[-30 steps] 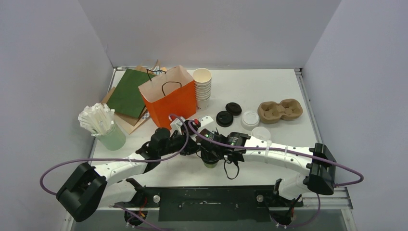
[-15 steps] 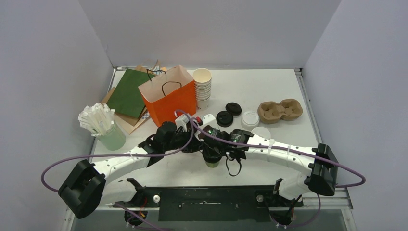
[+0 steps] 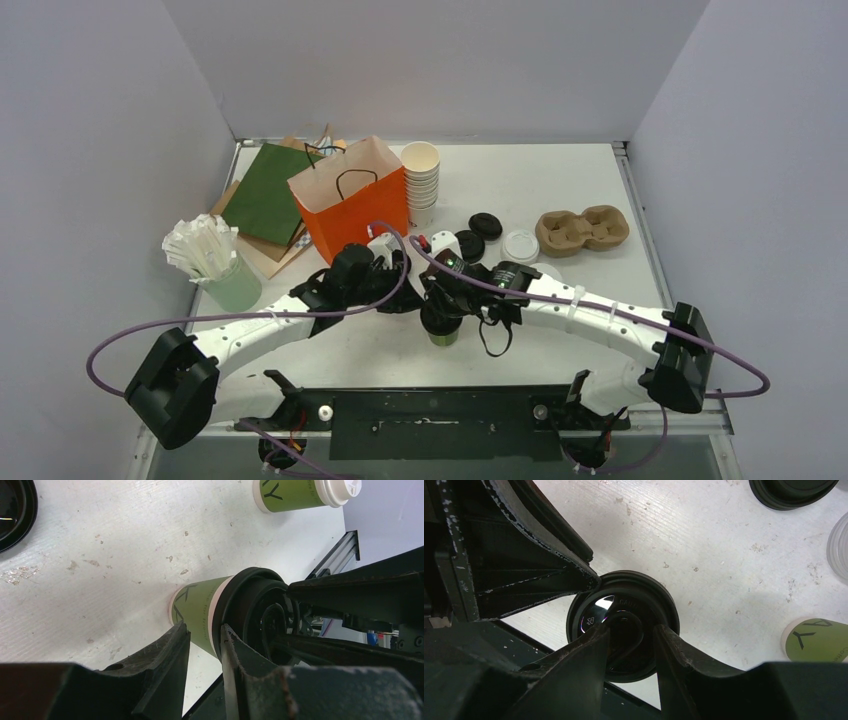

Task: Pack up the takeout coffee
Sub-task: Close the cup lid on the coffee cup.

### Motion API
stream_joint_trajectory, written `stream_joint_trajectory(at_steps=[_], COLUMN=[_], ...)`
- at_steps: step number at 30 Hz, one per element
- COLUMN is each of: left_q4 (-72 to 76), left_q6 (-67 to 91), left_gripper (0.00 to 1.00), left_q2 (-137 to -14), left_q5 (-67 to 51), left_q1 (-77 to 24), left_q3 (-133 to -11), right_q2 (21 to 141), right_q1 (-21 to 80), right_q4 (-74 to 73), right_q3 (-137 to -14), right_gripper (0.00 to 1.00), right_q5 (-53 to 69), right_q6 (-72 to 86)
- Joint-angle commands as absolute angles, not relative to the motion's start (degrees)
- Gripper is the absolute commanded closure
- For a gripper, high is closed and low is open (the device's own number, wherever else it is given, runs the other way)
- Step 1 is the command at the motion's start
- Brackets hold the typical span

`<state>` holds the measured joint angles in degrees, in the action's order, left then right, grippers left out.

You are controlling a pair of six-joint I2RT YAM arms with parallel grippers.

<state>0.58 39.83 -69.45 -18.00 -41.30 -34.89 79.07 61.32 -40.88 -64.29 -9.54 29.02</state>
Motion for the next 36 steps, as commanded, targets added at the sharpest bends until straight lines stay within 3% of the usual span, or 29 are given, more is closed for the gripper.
stream_joint_trajectory(at_steps=[1,9,13,23,36], left_q4=[2.66,4.94,4.18,2.28,-2.01], left_q6=[40.71,42.80,42.44,40.24,38.53], left_gripper=[0.72,0.68,0.68,0.89,0.90], left_q2=[-67.98,-67.24,-66.94,-68.54,-68.35], left_q5=[-18.78,-20.54,-20.67,-21.03,-18.62], left_q1=[-41.97,-42.41,-42.37,-42.62,-43.34], left_q3=[-37.57,-39.22,-40.69,-39.77,-38.31], right_q2=[75.35,71.99,70.15,63.35,61.36], right_q1=[60.33,58.73,56.99,46.25,43.76], right_q4=[-41.78,-42.92,-43.20,-37.84,-33.30], right_q3=[-65.51,-64.86,-63.45,-53.79,-47.92], right_gripper=[0.61,0.61,0.67,0.76,0.79], right_q5=[-8.95,-8.38,-7.55,5.40,13.23], right_q6=[27.95,28.06,28.49,29.10,30.41])
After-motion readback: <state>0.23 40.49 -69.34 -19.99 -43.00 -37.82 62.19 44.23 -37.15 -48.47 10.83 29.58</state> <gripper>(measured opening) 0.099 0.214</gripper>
